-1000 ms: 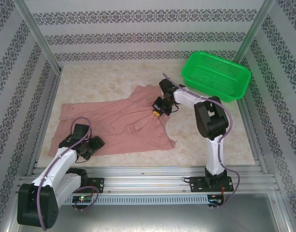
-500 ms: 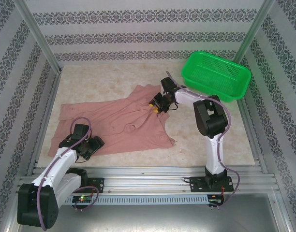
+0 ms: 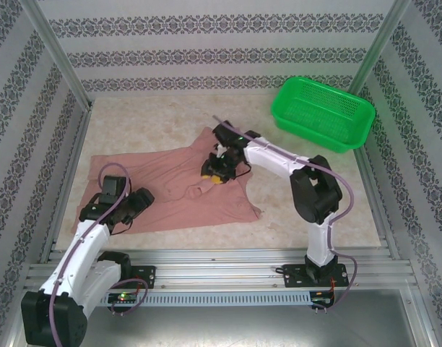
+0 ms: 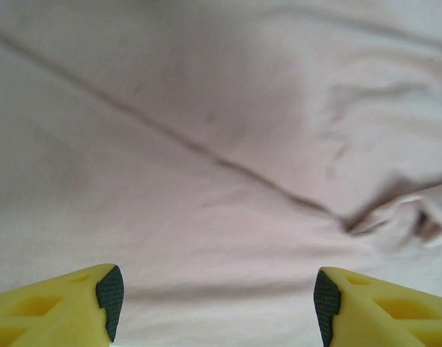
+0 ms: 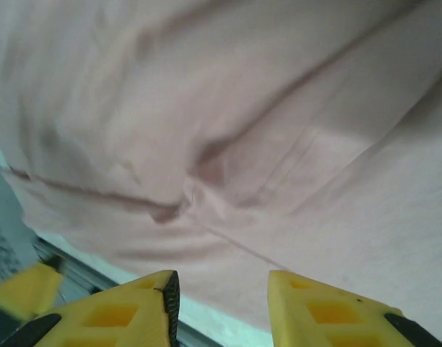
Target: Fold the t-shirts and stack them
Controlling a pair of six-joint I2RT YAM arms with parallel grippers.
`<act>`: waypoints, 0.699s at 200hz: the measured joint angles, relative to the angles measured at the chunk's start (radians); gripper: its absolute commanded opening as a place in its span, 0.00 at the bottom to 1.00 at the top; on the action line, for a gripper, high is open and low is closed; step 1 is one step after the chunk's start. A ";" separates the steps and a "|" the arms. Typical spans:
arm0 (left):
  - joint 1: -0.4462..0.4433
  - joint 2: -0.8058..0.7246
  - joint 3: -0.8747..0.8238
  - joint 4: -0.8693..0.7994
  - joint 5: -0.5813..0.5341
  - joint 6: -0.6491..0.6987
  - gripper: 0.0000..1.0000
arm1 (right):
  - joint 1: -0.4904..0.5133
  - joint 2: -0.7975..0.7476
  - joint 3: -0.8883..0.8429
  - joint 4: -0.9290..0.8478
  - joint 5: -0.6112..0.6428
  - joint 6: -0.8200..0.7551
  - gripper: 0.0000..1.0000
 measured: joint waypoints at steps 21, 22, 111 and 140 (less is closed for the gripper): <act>0.000 -0.018 0.072 -0.019 -0.005 0.026 0.77 | 0.056 0.089 0.096 -0.099 0.047 -0.090 0.39; 0.000 -0.019 0.074 -0.019 -0.005 0.027 0.77 | 0.058 0.092 0.100 -0.102 0.049 -0.093 0.39; 0.000 -0.067 0.385 -0.124 -0.070 0.169 0.89 | 0.142 0.240 0.369 -0.387 0.336 -0.439 0.47; 0.000 -0.080 0.451 -0.137 -0.078 0.209 0.93 | 0.157 0.278 0.396 -0.414 0.367 -0.492 0.47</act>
